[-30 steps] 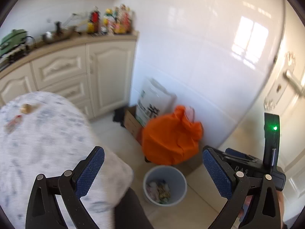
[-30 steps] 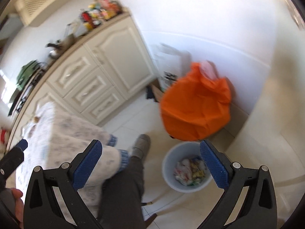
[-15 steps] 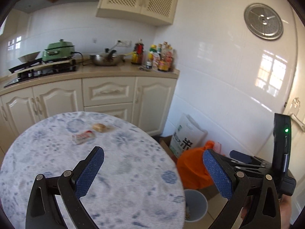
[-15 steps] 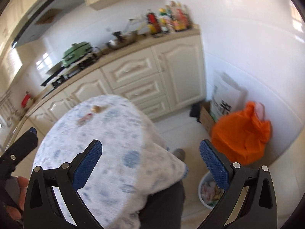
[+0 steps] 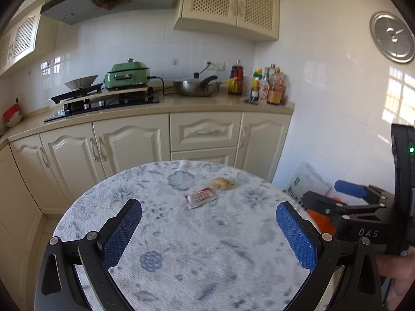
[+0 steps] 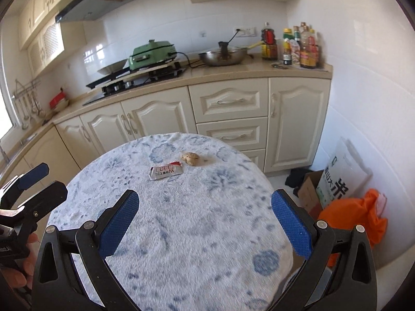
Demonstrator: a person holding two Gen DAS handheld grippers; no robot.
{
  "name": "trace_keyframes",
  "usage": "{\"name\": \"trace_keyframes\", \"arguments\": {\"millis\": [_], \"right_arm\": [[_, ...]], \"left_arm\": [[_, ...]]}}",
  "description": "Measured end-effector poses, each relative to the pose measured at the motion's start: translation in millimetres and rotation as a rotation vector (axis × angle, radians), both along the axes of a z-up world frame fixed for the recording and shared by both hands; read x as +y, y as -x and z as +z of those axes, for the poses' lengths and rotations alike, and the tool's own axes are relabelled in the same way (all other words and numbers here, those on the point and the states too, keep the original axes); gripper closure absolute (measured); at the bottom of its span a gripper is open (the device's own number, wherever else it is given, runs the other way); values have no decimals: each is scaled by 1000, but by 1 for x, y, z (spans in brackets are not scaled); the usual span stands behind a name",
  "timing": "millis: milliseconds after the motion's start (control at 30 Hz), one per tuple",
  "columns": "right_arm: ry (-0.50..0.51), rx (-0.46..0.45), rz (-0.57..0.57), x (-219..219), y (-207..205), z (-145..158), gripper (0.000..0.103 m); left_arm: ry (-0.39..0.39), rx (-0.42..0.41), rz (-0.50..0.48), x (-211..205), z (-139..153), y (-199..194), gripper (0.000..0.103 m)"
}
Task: Collect trash
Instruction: 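Return both tools to the table, right tool still holding the ginger, then grasp the red-and-white wrapper with the left tool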
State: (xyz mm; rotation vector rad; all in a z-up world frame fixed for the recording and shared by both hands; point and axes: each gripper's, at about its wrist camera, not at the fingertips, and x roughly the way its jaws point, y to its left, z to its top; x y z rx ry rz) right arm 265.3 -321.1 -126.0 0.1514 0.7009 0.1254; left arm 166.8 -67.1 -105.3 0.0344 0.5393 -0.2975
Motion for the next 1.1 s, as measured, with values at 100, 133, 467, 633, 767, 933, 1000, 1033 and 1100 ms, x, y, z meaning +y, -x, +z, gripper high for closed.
{"name": "trace_keyframes", "arguments": {"millis": [100,133,467,633,767,933,1000,1033,1100], "right_arm": [[-2,25,15,6,-27,-12,0],[1,35,17,8,-39,-18,0],[3,144,15,-1,-116,-69,0],[8,191,55,6,-146,-91,0],[18,207,82,10,-164,-99,3],[16,221,95,15,-174,-104,7],[22,225,105,20,-177,-105,9],[22,228,113,21,-178,-106,10],[27,236,129,27,-180,-109,13]], "left_arm": [[-61,13,-14,-5,-8,-33,1],[-81,21,-19,-8,-11,-43,1],[-251,196,-150,-51,-78,-205,6],[-248,318,-219,-64,-116,-261,28],[-184,325,-246,-65,-120,-277,44],[-181,323,-308,-72,-120,-280,85],[-175,327,-309,-66,-122,-282,88],[-168,332,-306,-63,-122,-284,90],[-147,340,-285,-53,-121,-282,91]]}}
